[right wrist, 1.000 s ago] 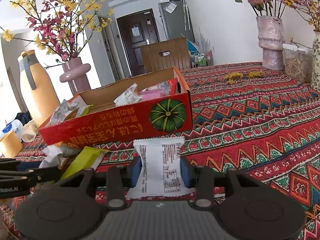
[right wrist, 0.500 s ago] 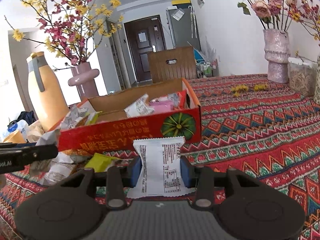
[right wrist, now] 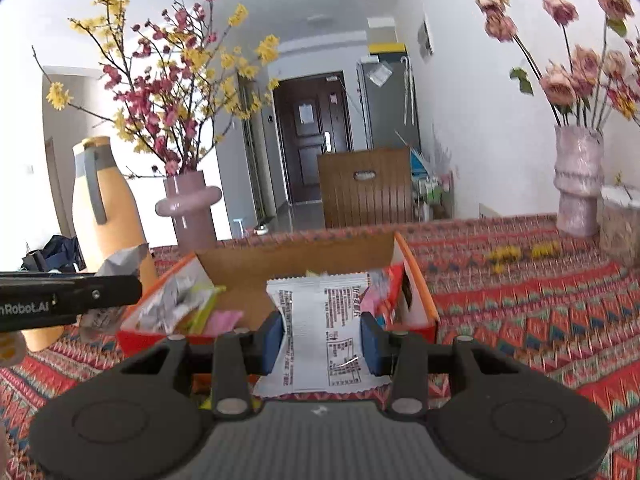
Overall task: Organize snacks
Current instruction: 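Carry both packets over the open box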
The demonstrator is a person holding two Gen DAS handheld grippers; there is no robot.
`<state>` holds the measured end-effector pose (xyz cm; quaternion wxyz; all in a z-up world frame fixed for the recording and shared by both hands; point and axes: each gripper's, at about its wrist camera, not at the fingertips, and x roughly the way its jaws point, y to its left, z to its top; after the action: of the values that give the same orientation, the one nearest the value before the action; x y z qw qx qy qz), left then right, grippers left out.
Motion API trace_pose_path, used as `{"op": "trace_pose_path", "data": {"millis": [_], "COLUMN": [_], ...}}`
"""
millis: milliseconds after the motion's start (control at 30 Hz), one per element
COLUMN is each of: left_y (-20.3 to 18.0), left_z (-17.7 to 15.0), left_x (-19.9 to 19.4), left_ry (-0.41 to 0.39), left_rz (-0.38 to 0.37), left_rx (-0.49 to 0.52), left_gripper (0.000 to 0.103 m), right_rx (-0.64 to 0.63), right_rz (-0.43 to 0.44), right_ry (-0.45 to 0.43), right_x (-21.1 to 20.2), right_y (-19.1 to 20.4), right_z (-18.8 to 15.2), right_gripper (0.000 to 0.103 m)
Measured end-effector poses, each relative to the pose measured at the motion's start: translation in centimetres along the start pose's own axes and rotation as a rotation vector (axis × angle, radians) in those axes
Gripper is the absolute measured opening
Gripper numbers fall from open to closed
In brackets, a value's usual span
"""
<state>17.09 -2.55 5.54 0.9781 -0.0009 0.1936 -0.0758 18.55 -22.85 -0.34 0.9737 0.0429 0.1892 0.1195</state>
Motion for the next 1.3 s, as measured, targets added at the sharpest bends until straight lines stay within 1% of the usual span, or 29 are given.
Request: {"op": "trace_pose_path", "data": {"millis": [167,367,600,700,800,933,1300], "left_y": [0.6,2.0,3.5,4.1,4.6,5.1,5.2], "left_z": [1.9,3.5,3.8,3.3,2.4,1.4,0.7], "left_x": [1.4,3.4,6.3,7.4,8.4,9.5,10.0], "left_ry": [-0.025,-0.038,-0.033,-0.030,-0.027,-0.005,0.008], "left_rz": [0.049,0.108,0.143,0.159,0.168,0.167,0.160], "left_rx": [-0.019,-0.068,-0.115,-0.126,-0.140,-0.139,-0.131], "left_gripper": [0.041,0.041,0.041,0.041,0.041,0.041,0.041], "right_rx": [-0.028,-0.045,-0.030,-0.022,-0.017,-0.029,-0.040], "right_rz": [0.008,0.005,-0.013,-0.020,-0.022,-0.024,-0.044], "right_ry": [-0.043,-0.071,-0.084,-0.076,-0.049,-0.017,0.032], "right_x": [1.0,2.9,6.0,7.2,8.3,9.3,11.1], "right_y": [0.6,1.1,1.5,1.3,1.1,1.1,1.4], "right_z": [2.0,4.1,5.6,5.4,4.6,3.6,2.5], "right_gripper": [0.040,0.040,0.040,0.040,0.040,0.040,0.041]}}
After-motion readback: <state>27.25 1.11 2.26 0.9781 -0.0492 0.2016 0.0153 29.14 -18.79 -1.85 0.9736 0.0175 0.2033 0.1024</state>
